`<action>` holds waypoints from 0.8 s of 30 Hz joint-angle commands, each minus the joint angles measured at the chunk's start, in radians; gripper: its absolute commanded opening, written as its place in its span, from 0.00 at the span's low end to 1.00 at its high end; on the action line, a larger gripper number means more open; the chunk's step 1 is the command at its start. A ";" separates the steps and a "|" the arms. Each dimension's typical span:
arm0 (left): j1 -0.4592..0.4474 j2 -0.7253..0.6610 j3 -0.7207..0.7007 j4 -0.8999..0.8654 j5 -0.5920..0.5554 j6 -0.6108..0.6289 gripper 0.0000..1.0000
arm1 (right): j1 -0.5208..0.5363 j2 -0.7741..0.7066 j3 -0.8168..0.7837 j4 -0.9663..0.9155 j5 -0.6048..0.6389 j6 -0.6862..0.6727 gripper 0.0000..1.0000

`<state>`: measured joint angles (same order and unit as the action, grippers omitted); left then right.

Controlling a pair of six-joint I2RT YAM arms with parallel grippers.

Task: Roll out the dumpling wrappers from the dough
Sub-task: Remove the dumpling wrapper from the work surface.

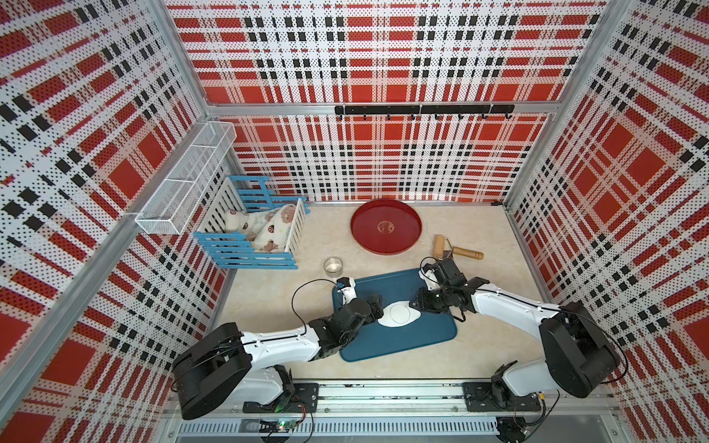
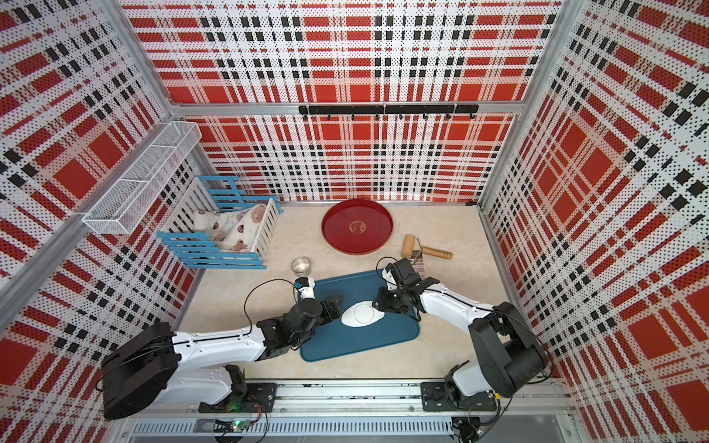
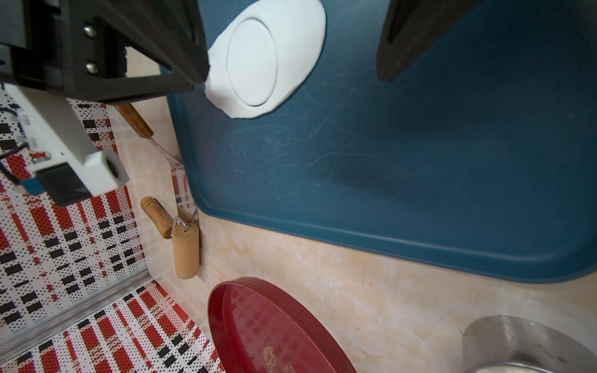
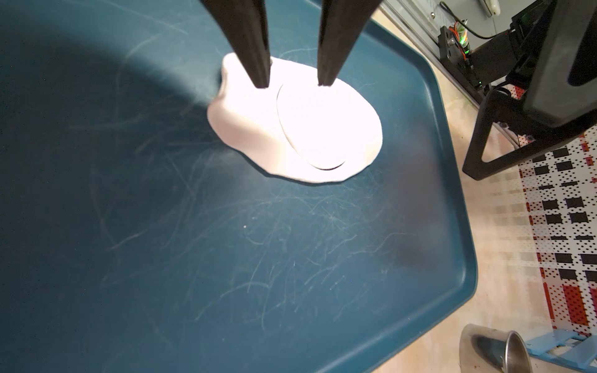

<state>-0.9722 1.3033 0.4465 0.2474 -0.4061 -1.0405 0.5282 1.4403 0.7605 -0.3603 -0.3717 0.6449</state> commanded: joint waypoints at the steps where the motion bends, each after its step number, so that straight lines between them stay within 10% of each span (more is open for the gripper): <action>1: -0.005 0.004 -0.002 0.021 -0.017 -0.001 0.86 | 0.006 -0.023 0.023 -0.068 0.090 -0.019 0.34; 24: -0.005 -0.010 -0.012 0.015 -0.031 -0.011 0.86 | 0.007 0.094 -0.020 0.003 -0.007 0.010 0.43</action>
<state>-0.9722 1.3025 0.4458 0.2478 -0.4244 -1.0481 0.5282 1.5219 0.7574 -0.3862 -0.3416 0.6415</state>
